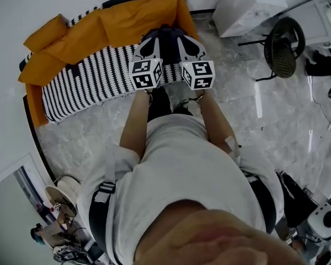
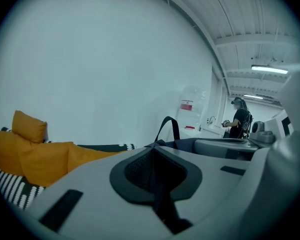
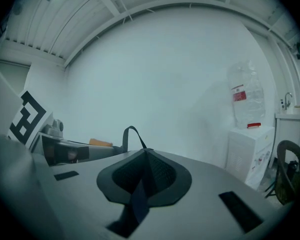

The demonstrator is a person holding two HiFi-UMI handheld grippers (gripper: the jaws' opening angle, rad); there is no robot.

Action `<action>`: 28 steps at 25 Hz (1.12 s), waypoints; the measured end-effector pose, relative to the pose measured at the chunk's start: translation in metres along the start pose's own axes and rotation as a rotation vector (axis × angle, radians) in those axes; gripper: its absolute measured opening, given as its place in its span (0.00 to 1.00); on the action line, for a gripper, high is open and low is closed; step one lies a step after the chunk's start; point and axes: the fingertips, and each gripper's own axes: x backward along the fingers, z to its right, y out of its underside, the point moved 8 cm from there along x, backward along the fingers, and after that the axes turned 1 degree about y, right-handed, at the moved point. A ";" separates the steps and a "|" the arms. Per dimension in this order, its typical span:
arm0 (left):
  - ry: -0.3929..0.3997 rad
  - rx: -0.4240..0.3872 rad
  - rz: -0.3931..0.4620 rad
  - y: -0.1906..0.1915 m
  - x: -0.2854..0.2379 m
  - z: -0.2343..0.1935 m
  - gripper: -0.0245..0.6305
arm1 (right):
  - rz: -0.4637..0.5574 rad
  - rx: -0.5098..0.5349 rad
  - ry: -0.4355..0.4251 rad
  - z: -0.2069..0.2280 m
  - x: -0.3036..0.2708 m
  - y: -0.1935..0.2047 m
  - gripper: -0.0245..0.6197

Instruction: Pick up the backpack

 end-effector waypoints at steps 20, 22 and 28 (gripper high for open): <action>-0.012 -0.164 0.228 -0.070 0.092 0.099 0.06 | 0.248 0.133 0.026 -0.018 0.126 -0.086 0.11; -0.003 -0.169 0.224 -0.069 0.094 0.106 0.06 | 0.248 0.129 0.037 -0.015 0.134 -0.085 0.11; 0.008 -0.182 0.222 -0.060 0.098 0.123 0.06 | 0.260 0.146 0.060 -0.012 0.152 -0.078 0.11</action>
